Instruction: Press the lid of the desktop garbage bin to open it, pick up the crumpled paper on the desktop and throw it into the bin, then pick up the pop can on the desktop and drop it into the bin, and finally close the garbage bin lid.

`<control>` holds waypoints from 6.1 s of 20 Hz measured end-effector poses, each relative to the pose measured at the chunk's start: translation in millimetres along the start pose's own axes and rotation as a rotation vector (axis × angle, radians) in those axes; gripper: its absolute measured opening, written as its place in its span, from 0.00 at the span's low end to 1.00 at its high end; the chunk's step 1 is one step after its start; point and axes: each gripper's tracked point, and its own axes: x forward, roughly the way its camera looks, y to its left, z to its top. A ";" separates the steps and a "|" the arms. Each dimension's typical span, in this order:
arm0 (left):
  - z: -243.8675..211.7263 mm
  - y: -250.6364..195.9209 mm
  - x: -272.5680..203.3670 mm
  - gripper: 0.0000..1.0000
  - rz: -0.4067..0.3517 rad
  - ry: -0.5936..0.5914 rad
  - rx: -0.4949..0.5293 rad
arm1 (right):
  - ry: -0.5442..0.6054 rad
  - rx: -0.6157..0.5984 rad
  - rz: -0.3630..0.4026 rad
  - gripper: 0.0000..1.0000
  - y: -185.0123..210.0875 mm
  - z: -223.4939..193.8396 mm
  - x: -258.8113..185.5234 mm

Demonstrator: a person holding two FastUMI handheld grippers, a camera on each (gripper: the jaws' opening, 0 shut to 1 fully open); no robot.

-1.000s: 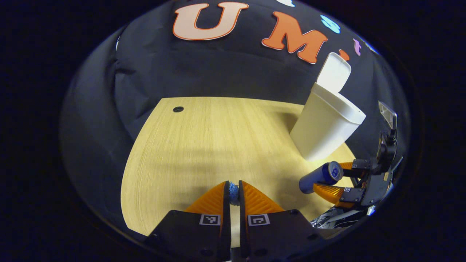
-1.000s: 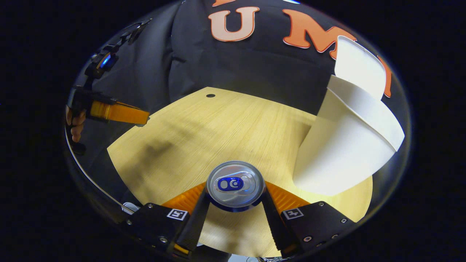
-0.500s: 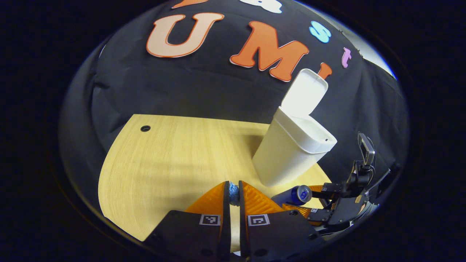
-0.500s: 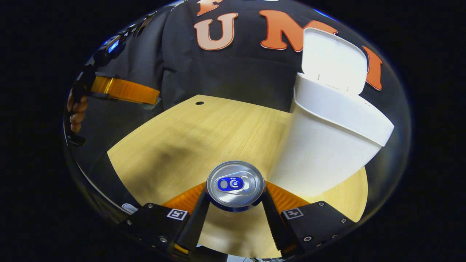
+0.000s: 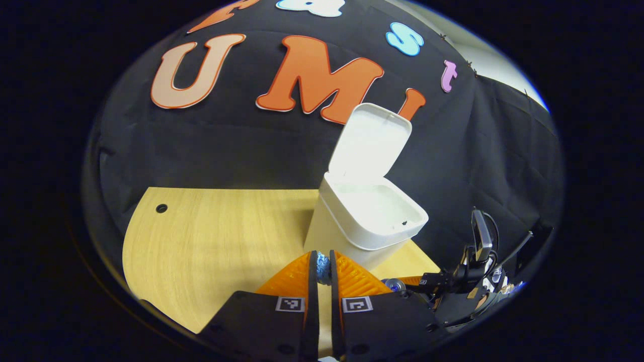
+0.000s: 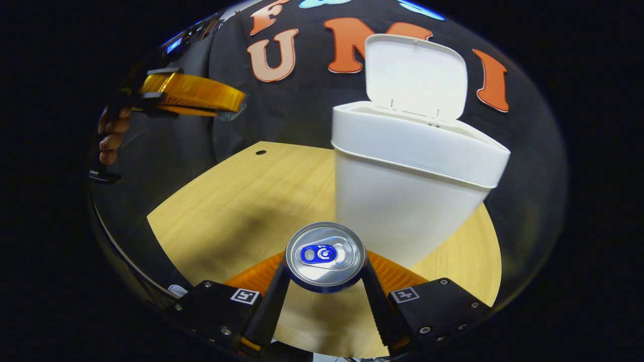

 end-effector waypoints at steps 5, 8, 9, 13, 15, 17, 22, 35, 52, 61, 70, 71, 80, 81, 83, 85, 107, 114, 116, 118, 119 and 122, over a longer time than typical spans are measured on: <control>17.8 -47.2 25.7 0.13 -0.057 -0.020 0.034 | 0.000 0.050 -0.038 0.80 -34.9 -11.0 -14.7; 27.6 -72.2 39.5 0.13 -0.087 -0.038 0.054 | 0.002 0.060 -0.057 0.79 -51.2 -17.6 -25.3; 29.7 -79.1 43.9 0.13 -0.091 -0.044 0.061 | 0.005 0.066 -0.061 0.80 -56.5 -20.3 -27.3; 31.4 -92.9 61.7 0.13 -0.086 -0.055 0.073 | 0.005 0.097 -0.062 0.79 -76.0 -25.6 -41.2; 29.2 -94.3 72.6 0.13 -0.071 -0.055 0.074 | 0.005 0.101 -0.063 0.79 -85.3 -29.9 -49.1; 26.7 -97.8 80.3 0.13 -0.055 -0.053 0.065 | 0.002 0.104 -0.068 0.80 -95.2 -32.1 -54.5; 25.8 -97.7 92.0 0.13 -0.010 -0.060 0.092 | -0.012 0.126 -0.088 0.79 -115.7 -34.5 -65.4; 17.4 -81.1 106.4 0.20 0.074 -0.027 0.167 | -0.078 0.119 -0.162 0.80 -149.5 -1.8 -88.3; 17.9 -63.4 81.9 0.73 0.133 -0.119 0.247 | -0.316 0.017 -0.192 0.79 -169.6 126.8 -131.3; 15.8 -25.7 39.7 0.73 0.261 -0.199 0.243 | -0.378 -0.029 -0.132 0.79 -163.5 172.5 -127.1; 9.1 26.8 -7.6 0.74 0.435 -0.248 0.207 | -0.292 -0.073 -0.077 0.79 -154.8 174.0 -84.0; 3.3 31.5 -12.6 0.74 0.446 -0.245 0.194 | -0.281 -0.083 -0.082 0.79 -156.1 173.5 -78.9; -22.8 64.4 -26.8 0.74 0.524 -0.204 0.123 | -0.173 -0.126 -0.077 0.79 -159.3 155.3 -45.7; -25.0 65.3 -26.3 0.74 0.524 -0.201 0.112 | -0.166 -0.129 -0.079 0.79 -160.4 153.8 -44.6; -26.7 66.8 -23.8 0.75 0.523 -0.193 0.112 | -0.147 -0.129 -0.079 0.80 -162.5 150.6 -42.6; -27.0 66.3 -19.1 0.75 0.508 -0.182 0.126 | -0.129 -0.130 -0.078 0.80 -163.8 145.9 -40.9; -31.0 102.4 -64.2 0.91 0.601 -0.210 0.120 | -0.269 -0.171 -0.135 0.83 -169.1 237.7 -40.3; -34.5 123.1 -105.8 0.91 0.697 -0.253 0.060 | -0.385 -0.204 -0.123 0.83 -153.6 312.4 -44.8; -36.6 127.4 -118.3 0.90 0.727 -0.262 0.057 | -0.411 -0.211 -0.120 0.83 -150.7 331.7 -43.6; -40.7 129.6 -128.9 0.90 0.754 -0.269 0.046 | -0.428 -0.225 -0.123 0.83 -151.4 351.6 -41.3; -43.0 132.4 -133.8 0.90 0.767 -0.269 0.037 | -0.439 -0.232 -0.130 0.83 -152.9 362.3 -39.5; -49.3 140.2 -152.7 0.98 0.819 -0.268 0.018 | -0.455 -0.234 -0.146 0.83 -158.2 390.4 -29.7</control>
